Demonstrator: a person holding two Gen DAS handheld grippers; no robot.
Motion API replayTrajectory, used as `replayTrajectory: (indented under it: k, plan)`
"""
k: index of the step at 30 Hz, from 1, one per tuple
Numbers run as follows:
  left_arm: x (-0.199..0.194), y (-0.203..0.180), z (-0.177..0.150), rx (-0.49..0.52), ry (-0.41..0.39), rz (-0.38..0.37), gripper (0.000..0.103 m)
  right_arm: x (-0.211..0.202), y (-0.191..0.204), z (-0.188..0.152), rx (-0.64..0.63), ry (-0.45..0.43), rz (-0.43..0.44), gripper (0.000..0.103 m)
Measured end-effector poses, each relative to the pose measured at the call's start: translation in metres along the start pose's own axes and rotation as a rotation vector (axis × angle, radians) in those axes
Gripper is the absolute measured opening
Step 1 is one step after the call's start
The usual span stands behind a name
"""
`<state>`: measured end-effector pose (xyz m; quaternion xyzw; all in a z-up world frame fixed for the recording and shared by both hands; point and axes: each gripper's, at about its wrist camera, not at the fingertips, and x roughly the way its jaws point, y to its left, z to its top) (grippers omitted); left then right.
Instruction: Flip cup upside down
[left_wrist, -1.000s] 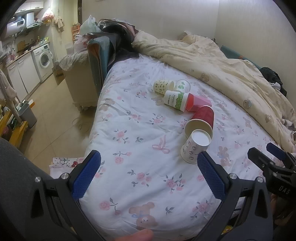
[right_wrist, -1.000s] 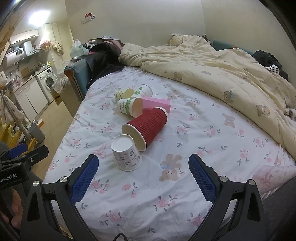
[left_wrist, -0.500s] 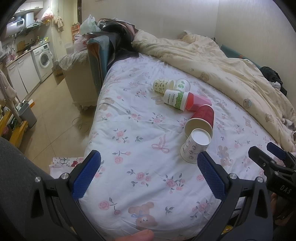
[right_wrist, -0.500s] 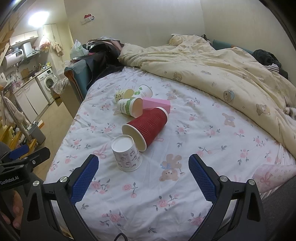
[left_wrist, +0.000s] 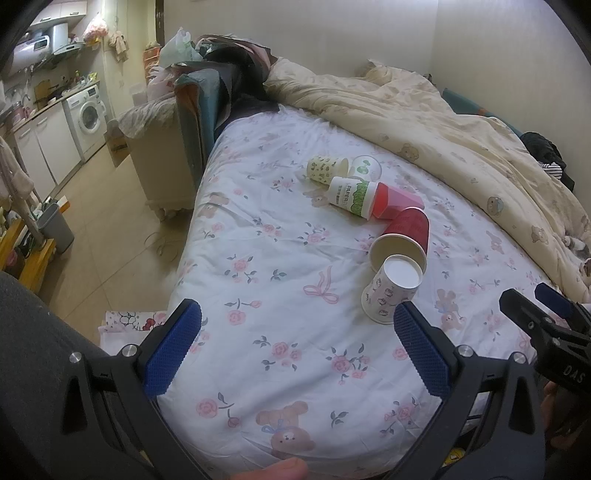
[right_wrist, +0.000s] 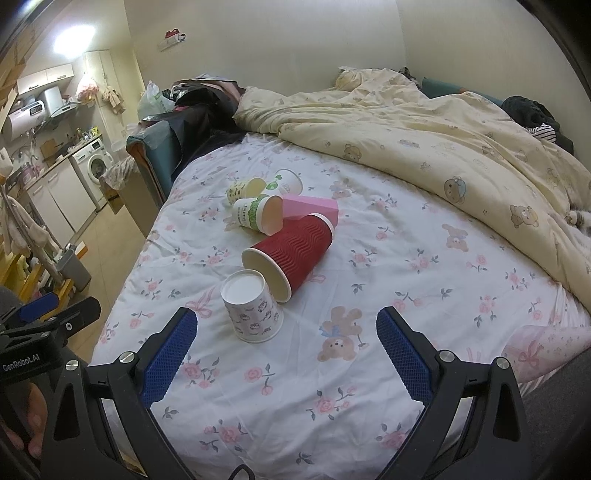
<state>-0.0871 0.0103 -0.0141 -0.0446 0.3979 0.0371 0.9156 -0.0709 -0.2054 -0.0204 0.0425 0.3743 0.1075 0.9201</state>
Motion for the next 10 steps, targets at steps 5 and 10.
replayTrajectory:
  k: [5,10]
  plan:
    - [0.0005,0.0001,0.0003,0.001,0.001,-0.001,0.103,0.0002,-0.0002,0.0003,-0.002,0.001,0.0,0.1]
    - [0.001,0.0005,-0.002,-0.005,-0.001,-0.006,0.103,0.0001,0.0002,-0.0003,0.001,0.0,0.0,0.1]
